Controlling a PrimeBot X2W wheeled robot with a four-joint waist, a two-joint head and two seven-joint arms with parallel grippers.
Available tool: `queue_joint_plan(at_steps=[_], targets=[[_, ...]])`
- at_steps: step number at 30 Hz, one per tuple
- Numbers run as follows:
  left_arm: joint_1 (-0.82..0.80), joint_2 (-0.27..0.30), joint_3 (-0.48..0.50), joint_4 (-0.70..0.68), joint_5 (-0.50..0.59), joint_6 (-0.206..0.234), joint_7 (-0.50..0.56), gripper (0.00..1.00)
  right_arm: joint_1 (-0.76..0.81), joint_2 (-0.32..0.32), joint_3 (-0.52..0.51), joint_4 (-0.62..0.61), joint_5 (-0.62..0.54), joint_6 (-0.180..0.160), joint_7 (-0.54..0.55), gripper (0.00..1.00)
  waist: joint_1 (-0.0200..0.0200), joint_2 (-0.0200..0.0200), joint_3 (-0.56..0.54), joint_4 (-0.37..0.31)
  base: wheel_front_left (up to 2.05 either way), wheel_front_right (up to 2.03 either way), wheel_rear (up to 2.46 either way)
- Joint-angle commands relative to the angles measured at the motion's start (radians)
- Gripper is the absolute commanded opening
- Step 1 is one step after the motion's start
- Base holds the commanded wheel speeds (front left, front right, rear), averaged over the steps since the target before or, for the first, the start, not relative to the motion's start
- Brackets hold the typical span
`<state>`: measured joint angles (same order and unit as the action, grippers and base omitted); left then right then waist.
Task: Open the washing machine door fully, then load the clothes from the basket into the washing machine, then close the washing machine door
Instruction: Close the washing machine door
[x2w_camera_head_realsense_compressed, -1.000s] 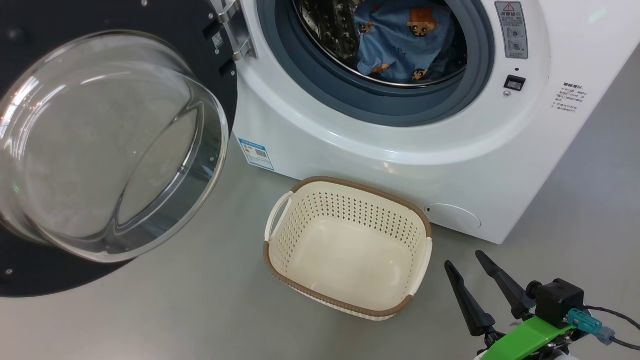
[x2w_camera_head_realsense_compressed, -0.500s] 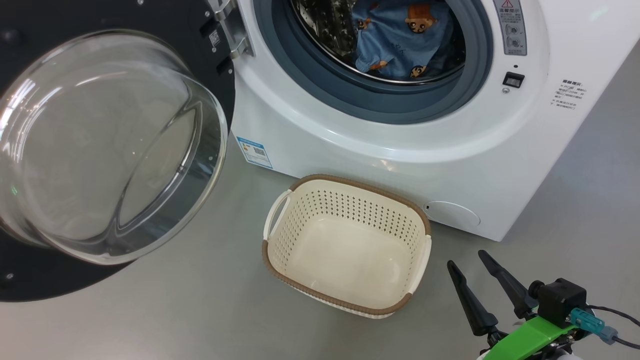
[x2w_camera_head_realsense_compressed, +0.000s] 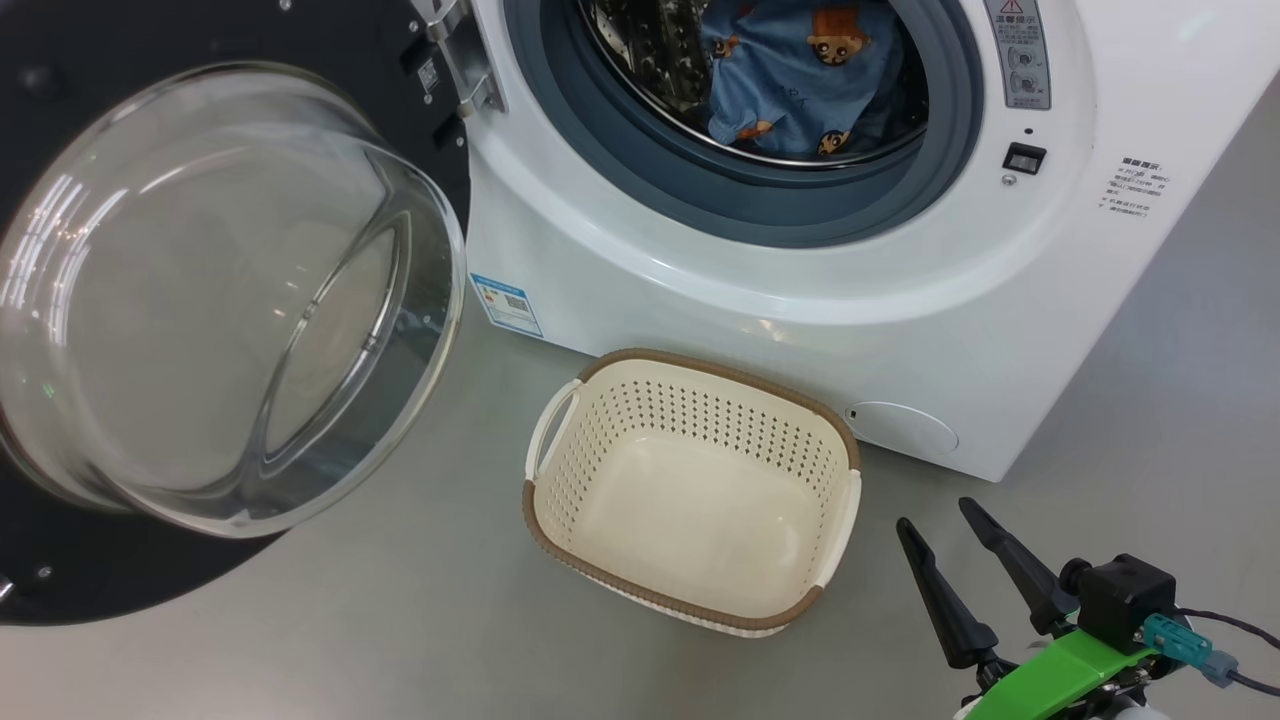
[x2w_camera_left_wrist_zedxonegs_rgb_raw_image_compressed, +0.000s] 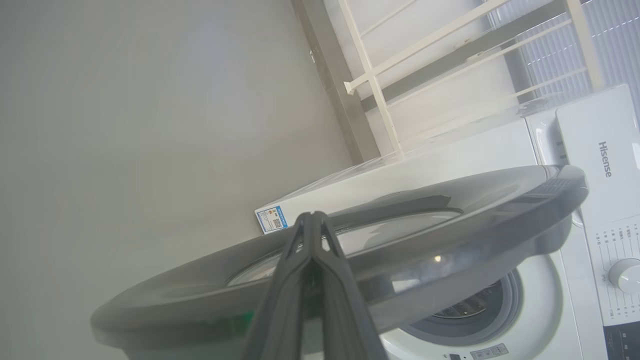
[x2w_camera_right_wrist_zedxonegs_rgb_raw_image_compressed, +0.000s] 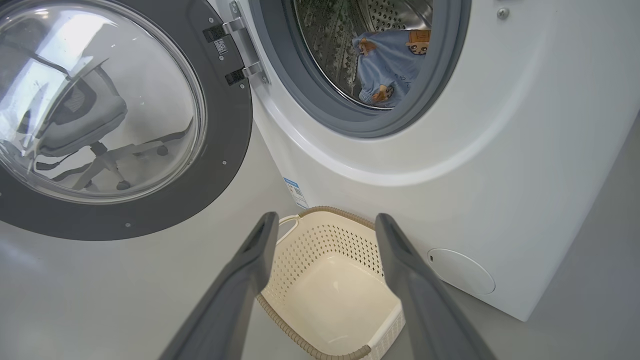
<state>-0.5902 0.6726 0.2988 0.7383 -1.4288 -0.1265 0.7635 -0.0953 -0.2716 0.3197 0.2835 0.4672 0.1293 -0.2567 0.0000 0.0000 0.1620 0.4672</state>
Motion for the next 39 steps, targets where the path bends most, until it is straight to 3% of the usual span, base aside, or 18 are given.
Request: queue_joint_plan(at_steps=[1,25,39], targets=[[0.01,0.028,-0.001,-0.05,-0.027,-0.004,0.041,0.0,-0.023,0.001,0.012,-0.023,-0.005,0.001,-0.005,1.0,0.0,0.0,-0.002,0.002,0.0,0.0,0.0],[0.182,0.025,-0.066,-0.402,-0.103,-0.004,0.204,0.0,0.002,0.023,-0.004,-0.021,0.0,0.001,-0.005,1.0,0.0,0.0,-0.059,0.006,0.0,0.0,0.0],[0.275,0.009,-0.116,-0.665,-0.137,-0.004,0.284,0.0,0.017,0.039,-0.015,-0.023,-0.002,0.001,-0.005,1.0,0.0,0.0,-0.078,-0.04,0.0,0.0,0.0]])
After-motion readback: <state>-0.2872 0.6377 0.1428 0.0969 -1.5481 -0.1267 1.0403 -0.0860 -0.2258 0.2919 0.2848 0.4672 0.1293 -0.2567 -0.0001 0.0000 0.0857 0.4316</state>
